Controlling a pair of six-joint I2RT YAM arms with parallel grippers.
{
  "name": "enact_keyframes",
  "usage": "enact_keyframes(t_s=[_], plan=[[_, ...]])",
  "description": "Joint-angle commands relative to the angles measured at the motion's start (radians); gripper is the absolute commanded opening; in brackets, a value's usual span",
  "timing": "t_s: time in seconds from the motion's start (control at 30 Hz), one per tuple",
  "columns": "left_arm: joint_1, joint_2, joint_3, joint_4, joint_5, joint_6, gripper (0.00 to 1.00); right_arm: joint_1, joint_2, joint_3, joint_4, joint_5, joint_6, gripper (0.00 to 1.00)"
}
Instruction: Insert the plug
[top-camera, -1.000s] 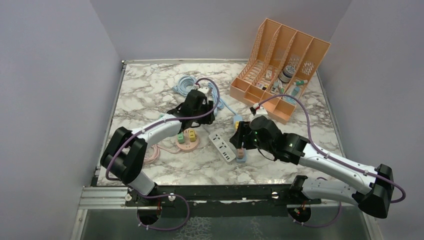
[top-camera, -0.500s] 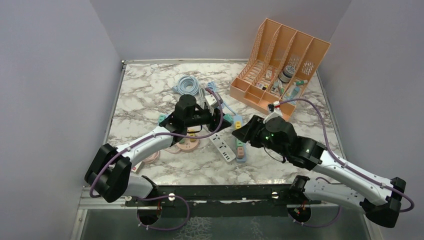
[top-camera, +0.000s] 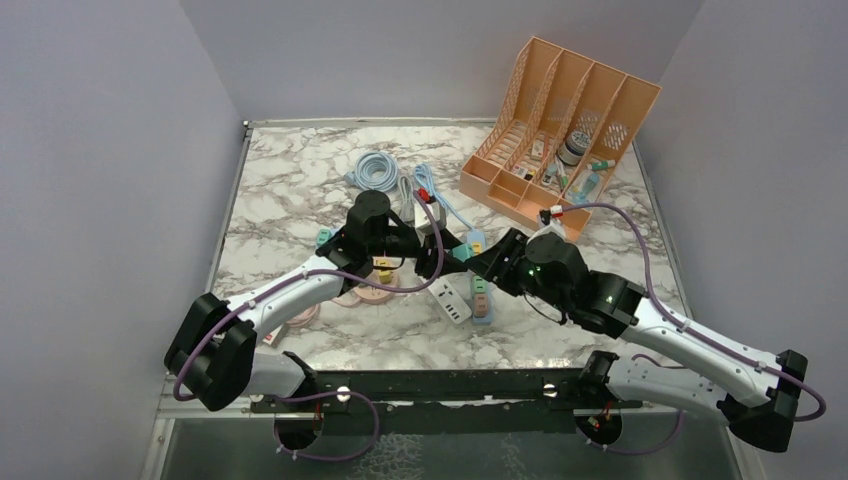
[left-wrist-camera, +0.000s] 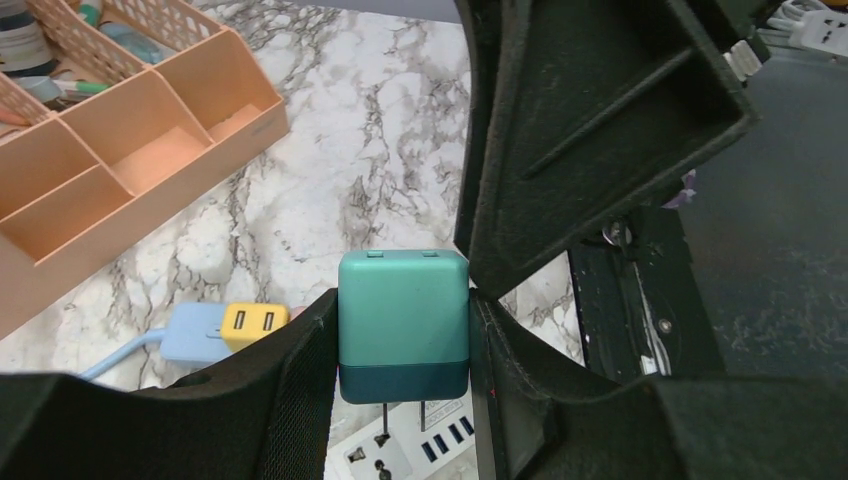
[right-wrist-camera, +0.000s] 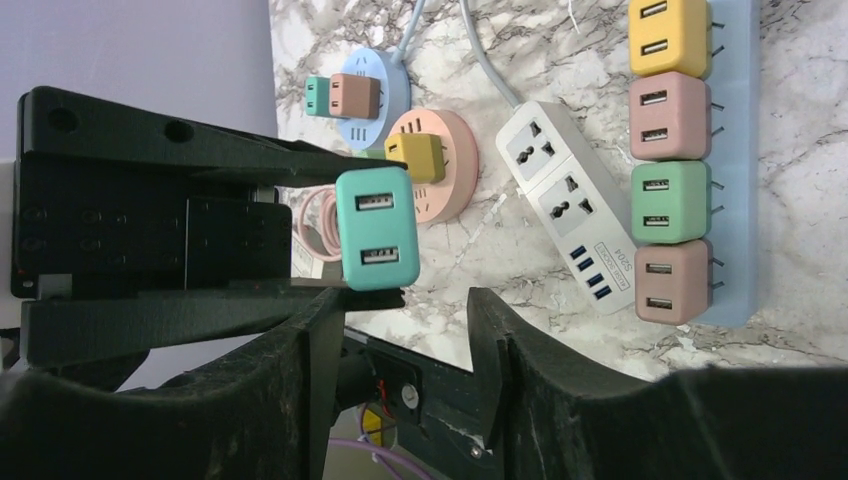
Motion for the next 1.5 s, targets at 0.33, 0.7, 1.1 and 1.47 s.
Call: enact_keyframes(t_s=[0.33, 0.7, 1.1, 1.47], plan=[[-0.007, -0.035, -0.013, 0.029, 0.192, 0.026, 0.26, 0.001, 0.021, 0.007, 0.055, -0.005, 0.012, 0.41], [-0.008, -0.076, -0.020, 0.022, 0.123, 0.011, 0.44, 0.001, 0.018, -0.006, 0.112, -0.108, -0.052, 0.22], [-0.008, -0.322, -0.068, -0.127, -0.443, -0.066, 0.93, -0.002, 0.135, 0.102, 0.110, 0.012, -0.442, 0.14], [-0.007, -0.539, 0.048, -0.512, -1.125, -0.265, 0.93, -0.012, 0.342, 0.118, 0.236, -0.097, -0.842, 0.14]])
